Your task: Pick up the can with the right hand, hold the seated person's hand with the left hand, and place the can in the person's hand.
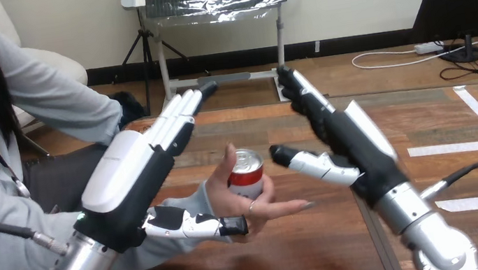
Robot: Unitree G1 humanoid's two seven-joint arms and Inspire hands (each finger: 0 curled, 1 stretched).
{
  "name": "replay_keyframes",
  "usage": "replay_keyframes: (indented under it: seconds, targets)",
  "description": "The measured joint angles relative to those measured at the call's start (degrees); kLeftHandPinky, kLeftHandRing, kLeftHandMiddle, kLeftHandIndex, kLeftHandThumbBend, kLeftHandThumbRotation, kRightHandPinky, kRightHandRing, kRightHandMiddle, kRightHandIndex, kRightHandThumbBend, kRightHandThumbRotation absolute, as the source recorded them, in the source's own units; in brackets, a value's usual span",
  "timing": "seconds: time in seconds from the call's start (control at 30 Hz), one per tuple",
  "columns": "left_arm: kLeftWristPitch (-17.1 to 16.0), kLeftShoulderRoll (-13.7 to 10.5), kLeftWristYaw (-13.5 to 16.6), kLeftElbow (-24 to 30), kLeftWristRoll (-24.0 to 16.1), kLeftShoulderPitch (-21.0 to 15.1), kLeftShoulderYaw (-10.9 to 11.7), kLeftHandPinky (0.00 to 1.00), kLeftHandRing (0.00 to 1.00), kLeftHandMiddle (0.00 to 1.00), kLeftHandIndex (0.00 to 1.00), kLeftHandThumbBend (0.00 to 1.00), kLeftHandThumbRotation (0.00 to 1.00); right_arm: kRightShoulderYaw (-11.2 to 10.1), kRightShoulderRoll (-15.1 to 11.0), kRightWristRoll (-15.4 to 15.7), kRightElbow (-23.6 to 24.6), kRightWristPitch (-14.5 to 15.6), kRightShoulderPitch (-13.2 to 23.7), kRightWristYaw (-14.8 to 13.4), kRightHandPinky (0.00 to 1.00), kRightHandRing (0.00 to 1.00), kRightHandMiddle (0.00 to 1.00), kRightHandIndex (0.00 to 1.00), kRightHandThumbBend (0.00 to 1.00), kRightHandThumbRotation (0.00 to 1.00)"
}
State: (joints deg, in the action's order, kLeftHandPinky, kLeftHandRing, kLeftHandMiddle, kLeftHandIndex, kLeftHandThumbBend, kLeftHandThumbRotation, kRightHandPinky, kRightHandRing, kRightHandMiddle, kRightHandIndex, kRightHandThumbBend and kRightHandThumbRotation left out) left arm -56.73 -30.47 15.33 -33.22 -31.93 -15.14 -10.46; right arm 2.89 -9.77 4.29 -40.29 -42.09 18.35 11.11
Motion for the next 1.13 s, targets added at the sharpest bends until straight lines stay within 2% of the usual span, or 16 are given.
replay_keyframes:
  seconds: [0.4, 0.7, 1.13]
  targets:
    - [-4.37, 0.01, 0.97, 1.50, 0.85, 2.46, 2.14, 0.83, 0.98, 1.00, 1.00, 1.00, 0.57, -1.47, -1.94, -2.38, 6.91, 0.00, -1.20, 0.85, 0.94, 0.99, 1.00, 1.00, 1.00, 0.71]
    - [-7.65, 0.21, 2.36, 2.63, 0.81, 4.28, 4.09, 0.76, 0.94, 1.00, 1.00, 1.00, 0.61, -1.93, -1.84, -4.62, 13.37, 0.00, -3.35, 1.35, 0.90, 0.97, 0.99, 1.00, 1.00, 0.69]
    - [-10.41, 1.48, 3.37, 6.19, 1.23, 6.04, 7.03, 0.74, 0.95, 1.00, 1.00, 1.00, 0.64, -1.94, -1.75, -7.76, 20.28, 0.81, -6.98, 2.88, 0.86, 0.96, 0.99, 0.99, 1.00, 0.70]
